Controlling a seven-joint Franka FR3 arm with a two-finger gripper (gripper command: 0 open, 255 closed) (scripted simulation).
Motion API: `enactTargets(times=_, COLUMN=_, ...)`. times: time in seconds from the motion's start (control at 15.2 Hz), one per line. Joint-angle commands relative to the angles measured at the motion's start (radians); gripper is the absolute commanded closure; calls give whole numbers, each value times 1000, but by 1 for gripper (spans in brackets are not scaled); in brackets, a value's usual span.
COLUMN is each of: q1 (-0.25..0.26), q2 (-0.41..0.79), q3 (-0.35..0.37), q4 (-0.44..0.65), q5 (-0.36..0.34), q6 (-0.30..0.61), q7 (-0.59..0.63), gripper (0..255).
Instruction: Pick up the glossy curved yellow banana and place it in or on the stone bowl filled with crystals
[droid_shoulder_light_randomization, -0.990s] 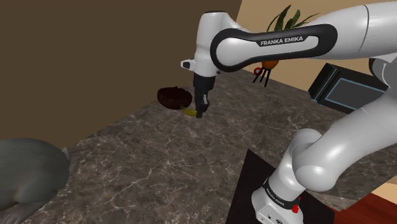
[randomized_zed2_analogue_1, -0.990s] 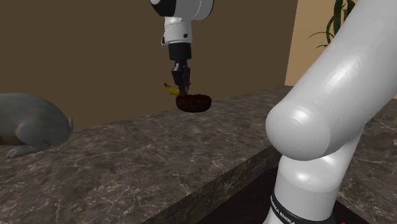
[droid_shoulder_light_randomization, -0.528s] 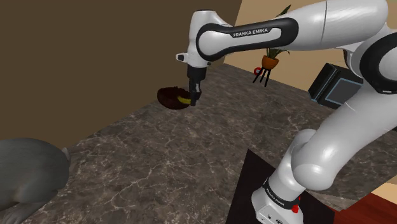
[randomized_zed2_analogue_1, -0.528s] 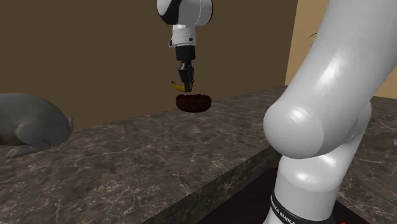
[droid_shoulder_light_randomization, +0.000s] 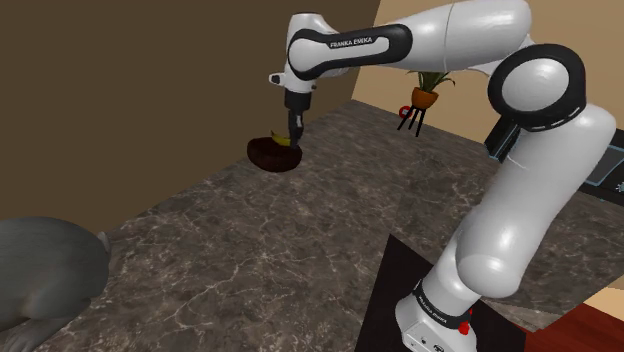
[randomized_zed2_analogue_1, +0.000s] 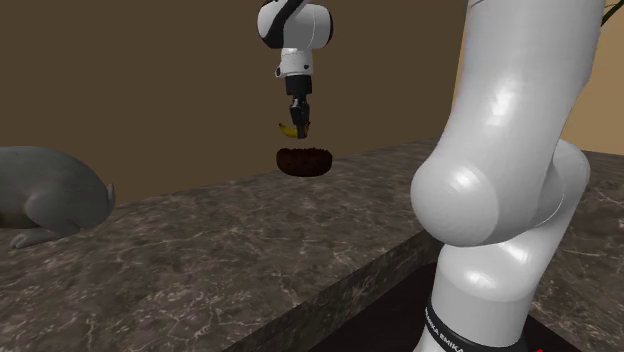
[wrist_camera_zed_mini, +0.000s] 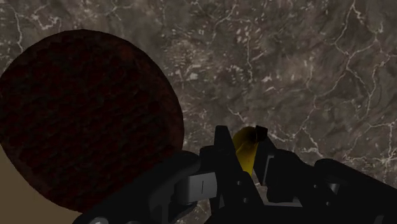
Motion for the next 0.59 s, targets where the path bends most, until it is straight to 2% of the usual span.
enactTargets(times=0.0, q1=-17, q2=65, q3=-14, q4=84, q5=2, q6=-19, q7=-32, gripper=255)
enactTargets(times=0.33, q1=-58, q2=250, q3=-37, q4=337, q5=14, q6=-85, q7=-99, gripper=255)
enactTargets(times=0.53, q1=-89, q2=387, q3=-47, q4=540, q5=26, q6=-150, q7=-138, gripper=255)
